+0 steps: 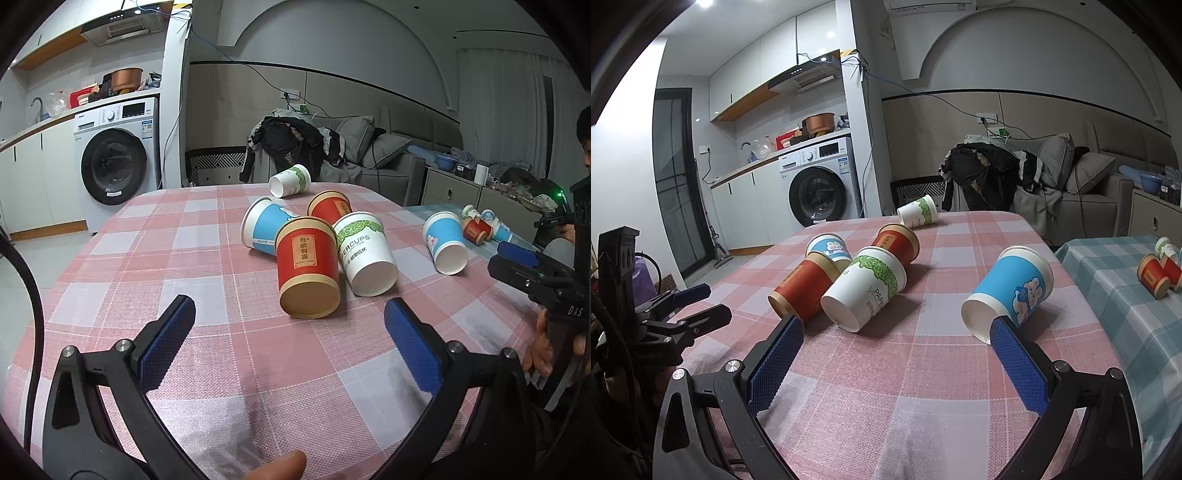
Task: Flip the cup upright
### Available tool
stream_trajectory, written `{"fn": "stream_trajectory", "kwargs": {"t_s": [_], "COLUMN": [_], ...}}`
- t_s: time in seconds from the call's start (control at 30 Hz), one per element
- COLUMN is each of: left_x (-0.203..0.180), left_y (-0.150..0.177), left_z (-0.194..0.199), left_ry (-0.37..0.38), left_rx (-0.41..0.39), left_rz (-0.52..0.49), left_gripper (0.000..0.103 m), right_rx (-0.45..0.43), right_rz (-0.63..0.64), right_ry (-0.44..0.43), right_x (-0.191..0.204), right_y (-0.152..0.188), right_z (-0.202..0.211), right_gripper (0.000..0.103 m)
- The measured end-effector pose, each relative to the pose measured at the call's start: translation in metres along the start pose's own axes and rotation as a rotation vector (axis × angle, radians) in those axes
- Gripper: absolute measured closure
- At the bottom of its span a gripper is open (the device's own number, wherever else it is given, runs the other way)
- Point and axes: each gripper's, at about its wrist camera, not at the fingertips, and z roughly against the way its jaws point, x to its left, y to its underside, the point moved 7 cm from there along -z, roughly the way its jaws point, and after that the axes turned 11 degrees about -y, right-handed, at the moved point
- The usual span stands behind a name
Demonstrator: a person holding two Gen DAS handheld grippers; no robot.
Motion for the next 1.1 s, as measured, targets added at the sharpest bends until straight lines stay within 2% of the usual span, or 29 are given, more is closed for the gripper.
{"fn": "stream_trajectory", "kwargs": {"t_s": [1.1], "left_x": [-0.0005], "left_y": [0.0019], "left_z": [-0.0035], "left_ry": [-0.024], "left_rx": [0.009], "left_rz": [-0.01], "left_gripper": [0.001], "right_rx": [0.012], "right_rz": [-0.006], "right_ry": [0.005], "right_x": [-0.0014], "right_y": [0.0017], "right_z": [-0.0026], "right_gripper": [0.0]}}
